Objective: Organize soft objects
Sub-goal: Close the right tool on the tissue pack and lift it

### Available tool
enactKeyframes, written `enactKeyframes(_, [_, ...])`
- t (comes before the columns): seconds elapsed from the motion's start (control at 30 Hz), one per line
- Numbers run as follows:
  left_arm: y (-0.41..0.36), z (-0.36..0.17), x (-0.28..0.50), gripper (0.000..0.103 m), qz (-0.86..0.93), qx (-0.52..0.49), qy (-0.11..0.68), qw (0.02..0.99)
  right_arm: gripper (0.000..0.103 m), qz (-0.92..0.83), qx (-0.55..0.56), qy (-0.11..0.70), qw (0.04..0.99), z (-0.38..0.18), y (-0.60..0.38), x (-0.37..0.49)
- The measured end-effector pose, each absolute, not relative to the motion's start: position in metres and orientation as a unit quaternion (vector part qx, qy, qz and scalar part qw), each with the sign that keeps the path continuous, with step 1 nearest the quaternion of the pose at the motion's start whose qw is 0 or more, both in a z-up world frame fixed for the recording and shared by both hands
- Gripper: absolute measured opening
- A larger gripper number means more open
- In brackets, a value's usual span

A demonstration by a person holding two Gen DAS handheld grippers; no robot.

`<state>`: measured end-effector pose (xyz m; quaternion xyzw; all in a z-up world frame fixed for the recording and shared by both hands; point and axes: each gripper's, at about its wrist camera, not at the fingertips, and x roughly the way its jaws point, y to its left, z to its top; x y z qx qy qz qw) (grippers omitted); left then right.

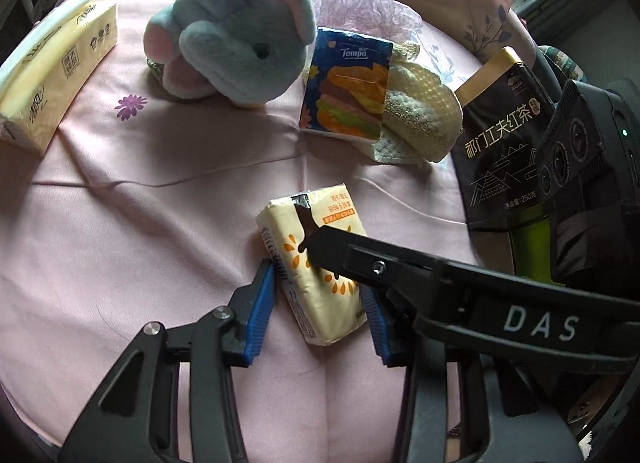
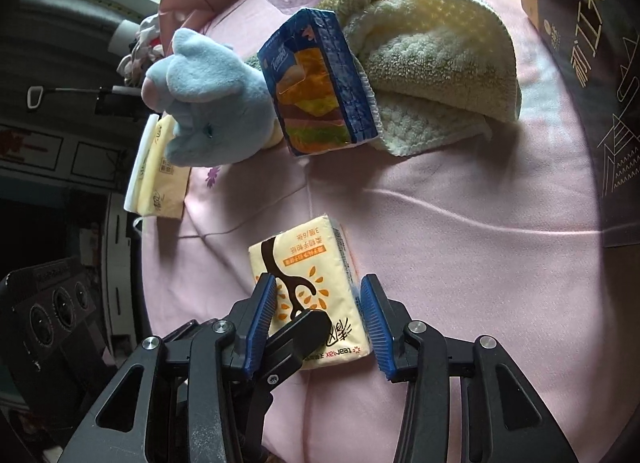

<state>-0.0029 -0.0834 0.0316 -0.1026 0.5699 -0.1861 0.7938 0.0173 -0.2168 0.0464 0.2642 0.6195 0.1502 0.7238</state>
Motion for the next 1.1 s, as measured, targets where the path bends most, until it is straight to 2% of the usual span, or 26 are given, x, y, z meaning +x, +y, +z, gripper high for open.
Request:
enactKeyframes(0.23, [-0.088, 0.053, -0.012, 0.041, -0.197, -0.082, 0.525, 0.824, 0.047, 0.155, 0.242, 0.586, 0.758, 0.072, -0.215, 0.008])
enactKeyframes(0.5, [-0.097, 0.103, -0.043, 0.041, -0.237, -0.075, 0.419, 0.874, 0.047, 0.146, 0.213, 0.496, 0.829, 0.138, -0.226, -0.024])
enactKeyframes(0.8, [-0.134, 0.151, -0.067, 0.041, -0.258, -0.043, 0.336, 0.905, 0.047, 0.144, 0.218, 0.413, 0.873, 0.194, -0.255, -0.056])
enactKeyframes(1.1, [-0.192, 0.186, -0.090, 0.041, -0.295, 0.000, 0.284, 0.912, 0.047, 0.107, 0.248, 0.345, 0.899, 0.224, -0.311, -0.085])
